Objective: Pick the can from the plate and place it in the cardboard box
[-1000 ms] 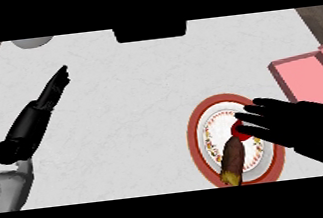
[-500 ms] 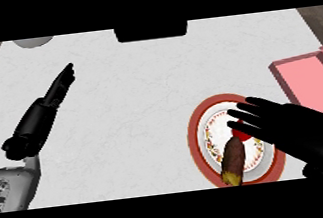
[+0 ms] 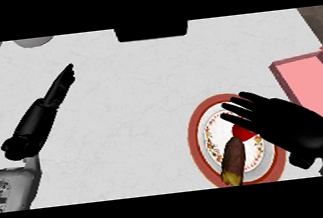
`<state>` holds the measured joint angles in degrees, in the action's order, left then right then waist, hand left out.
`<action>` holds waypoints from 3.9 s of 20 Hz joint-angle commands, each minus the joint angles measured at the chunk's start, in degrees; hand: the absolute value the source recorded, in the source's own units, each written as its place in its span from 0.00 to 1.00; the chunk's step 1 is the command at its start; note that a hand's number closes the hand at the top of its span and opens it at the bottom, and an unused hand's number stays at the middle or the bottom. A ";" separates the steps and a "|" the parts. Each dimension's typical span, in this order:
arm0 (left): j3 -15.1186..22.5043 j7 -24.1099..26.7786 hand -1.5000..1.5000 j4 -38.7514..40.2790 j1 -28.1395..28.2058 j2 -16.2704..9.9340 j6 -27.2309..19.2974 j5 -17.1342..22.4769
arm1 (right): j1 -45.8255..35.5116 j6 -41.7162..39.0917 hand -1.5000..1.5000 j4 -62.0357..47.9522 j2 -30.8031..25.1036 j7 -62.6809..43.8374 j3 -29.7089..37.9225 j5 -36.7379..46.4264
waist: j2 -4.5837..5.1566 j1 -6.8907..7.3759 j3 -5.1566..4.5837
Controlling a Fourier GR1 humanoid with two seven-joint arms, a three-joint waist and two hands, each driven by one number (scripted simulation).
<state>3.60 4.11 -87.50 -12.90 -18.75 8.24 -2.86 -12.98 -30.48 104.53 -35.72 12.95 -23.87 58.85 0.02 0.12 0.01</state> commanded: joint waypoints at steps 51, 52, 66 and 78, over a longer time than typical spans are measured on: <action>-3.27 -0.22 0.50 1.40 -2.37 7.05 4.26 -7.13 | -33.33 32.63 1.00 -53.39 34.57 -30.10 30.08 18.90 | 0.85 2.08 0.02; -4.70 1.41 0.50 -0.19 0.46 5.32 5.95 -5.62 | -35.01 31.42 1.00 -53.91 33.00 -31.04 29.73 20.11 | 0.51 1.96 -0.01; -5.01 -2.99 0.50 -4.86 0.99 5.99 5.63 -5.29 | -40.32 41.55 1.00 -43.38 29.53 -52.54 38.04 23.21 | -0.17 0.15 0.01; -7.20 0.83 0.50 -1.97 2.08 4.16 7.46 -5.04 | -33.08 36.58 1.00 -44.39 12.54 -46.13 46.29 16.77 | -0.03 -0.11 -0.01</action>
<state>-2.43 3.17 -89.25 -12.61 -13.28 14.37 -8.68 -49.29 8.55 61.36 -18.38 -35.64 20.90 76.71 0.00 -0.04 -0.01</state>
